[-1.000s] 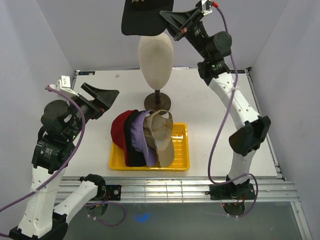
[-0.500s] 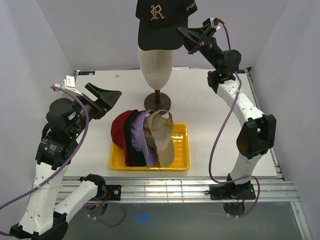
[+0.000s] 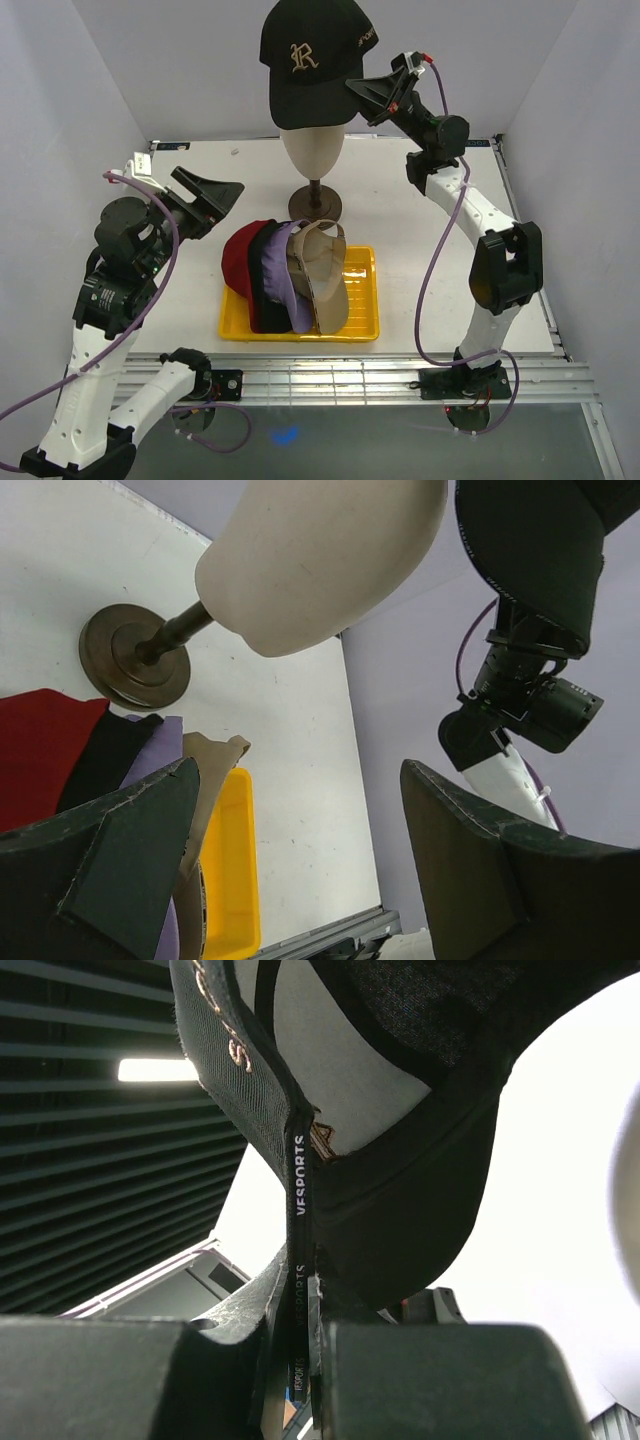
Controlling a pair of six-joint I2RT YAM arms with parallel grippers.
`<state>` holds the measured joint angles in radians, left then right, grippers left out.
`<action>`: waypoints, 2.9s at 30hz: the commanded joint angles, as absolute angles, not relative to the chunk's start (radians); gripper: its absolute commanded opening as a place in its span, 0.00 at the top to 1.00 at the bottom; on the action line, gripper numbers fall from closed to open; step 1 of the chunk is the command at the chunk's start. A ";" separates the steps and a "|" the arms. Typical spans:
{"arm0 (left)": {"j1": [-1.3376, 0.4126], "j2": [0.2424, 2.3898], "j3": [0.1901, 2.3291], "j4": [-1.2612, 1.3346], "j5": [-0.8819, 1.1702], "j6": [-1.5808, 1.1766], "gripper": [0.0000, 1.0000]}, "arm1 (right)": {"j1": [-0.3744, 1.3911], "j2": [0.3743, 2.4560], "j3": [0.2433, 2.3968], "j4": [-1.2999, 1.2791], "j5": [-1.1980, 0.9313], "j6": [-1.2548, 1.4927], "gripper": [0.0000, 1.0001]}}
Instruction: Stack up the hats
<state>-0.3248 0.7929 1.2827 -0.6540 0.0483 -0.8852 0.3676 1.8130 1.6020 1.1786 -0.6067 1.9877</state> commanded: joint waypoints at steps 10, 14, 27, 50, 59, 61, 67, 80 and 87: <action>-0.327 0.781 1.278 -0.657 0.049 -0.884 0.09 | 0.365 1.873 1.502 1.382 -0.608 2.313 0.92; -0.327 0.781 1.276 -0.660 0.048 -0.879 0.09 | 0.354 1.873 1.450 1.408 -0.611 2.329 0.92; -0.327 0.785 1.255 -0.658 0.048 -0.881 0.09 | 0.328 1.868 1.332 1.512 -0.603 2.368 0.92; -0.327 0.784 1.229 -0.658 0.041 -0.877 0.09 | 0.328 1.847 1.201 1.509 -0.653 2.273 0.92; -0.327 0.781 1.223 -0.660 0.038 -0.874 0.09 | 0.328 1.836 1.189 1.489 -0.660 2.246 0.75; -0.327 0.781 1.221 -0.658 0.038 -0.873 0.09 | 0.328 1.833 1.183 1.489 -0.657 2.244 0.71; -0.327 0.776 1.216 -0.661 0.035 -0.871 0.09 | 0.327 1.819 1.184 1.465 -0.667 2.215 0.61; -0.327 0.791 1.206 -0.649 0.046 -0.871 0.08 | 0.316 1.703 1.141 1.208 -0.722 2.008 0.56; -0.327 0.801 1.203 -0.640 0.054 -0.871 0.08 | 0.296 1.643 1.069 1.060 -0.738 1.895 0.54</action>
